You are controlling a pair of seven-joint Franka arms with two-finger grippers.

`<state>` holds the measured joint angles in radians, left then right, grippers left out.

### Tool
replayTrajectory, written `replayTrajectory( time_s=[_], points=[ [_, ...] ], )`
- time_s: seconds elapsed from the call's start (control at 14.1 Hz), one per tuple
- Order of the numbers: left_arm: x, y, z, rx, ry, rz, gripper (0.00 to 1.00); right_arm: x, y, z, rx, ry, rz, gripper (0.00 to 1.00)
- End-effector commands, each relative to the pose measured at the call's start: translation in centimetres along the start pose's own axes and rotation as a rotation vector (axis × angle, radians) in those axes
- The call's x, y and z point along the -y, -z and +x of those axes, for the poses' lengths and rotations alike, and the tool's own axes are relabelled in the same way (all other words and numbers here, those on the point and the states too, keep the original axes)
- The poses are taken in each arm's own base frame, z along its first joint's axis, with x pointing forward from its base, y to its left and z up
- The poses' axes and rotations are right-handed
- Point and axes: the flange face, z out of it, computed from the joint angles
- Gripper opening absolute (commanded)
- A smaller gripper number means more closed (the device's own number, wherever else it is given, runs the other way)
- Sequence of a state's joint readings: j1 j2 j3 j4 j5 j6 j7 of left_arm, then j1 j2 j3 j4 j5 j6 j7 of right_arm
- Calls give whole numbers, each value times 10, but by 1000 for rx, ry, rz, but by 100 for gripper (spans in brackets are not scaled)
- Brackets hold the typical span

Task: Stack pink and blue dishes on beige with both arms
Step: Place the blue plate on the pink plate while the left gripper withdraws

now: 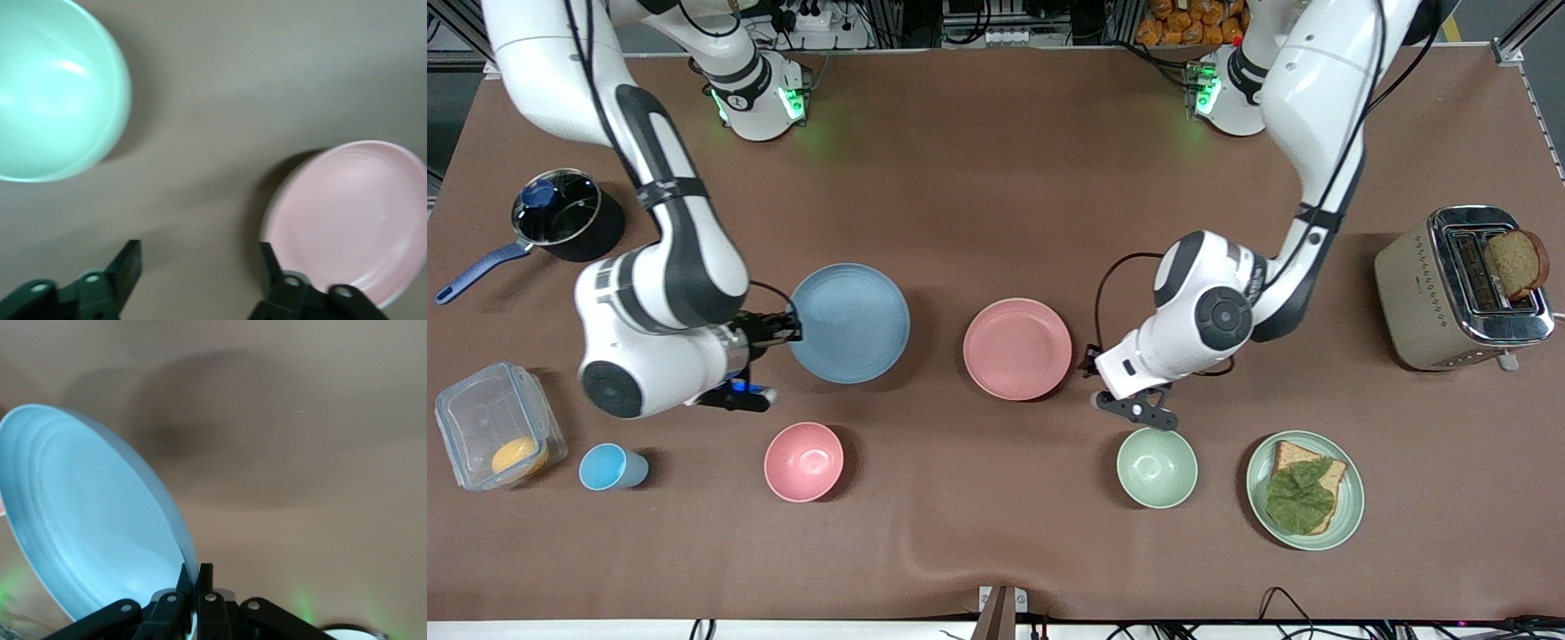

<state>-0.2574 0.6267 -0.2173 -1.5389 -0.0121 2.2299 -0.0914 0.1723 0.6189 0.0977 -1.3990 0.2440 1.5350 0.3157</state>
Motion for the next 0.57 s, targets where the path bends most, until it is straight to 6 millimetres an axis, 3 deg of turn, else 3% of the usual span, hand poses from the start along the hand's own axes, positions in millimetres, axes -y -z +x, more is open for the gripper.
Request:
replayTrajectory(
  time_s=[0.0, 0.14, 0.28, 0.5],
  points=[
    [45, 49, -3, -19, -37, 160, 100, 51, -21, -4, -15, 0, 34, 0],
    [98, 82, -6, -26, 23, 190, 100, 93, -36, -10, -50, 14, 81, 0],
    [138, 125, -14, -39, 37, 217, 100, 131, -53, -16, -90, 19, 107, 0],
    [173, 198, -41, -22, 85, 230, 100, 170, -85, -11, -146, 9, 168, 0]
  ],
)
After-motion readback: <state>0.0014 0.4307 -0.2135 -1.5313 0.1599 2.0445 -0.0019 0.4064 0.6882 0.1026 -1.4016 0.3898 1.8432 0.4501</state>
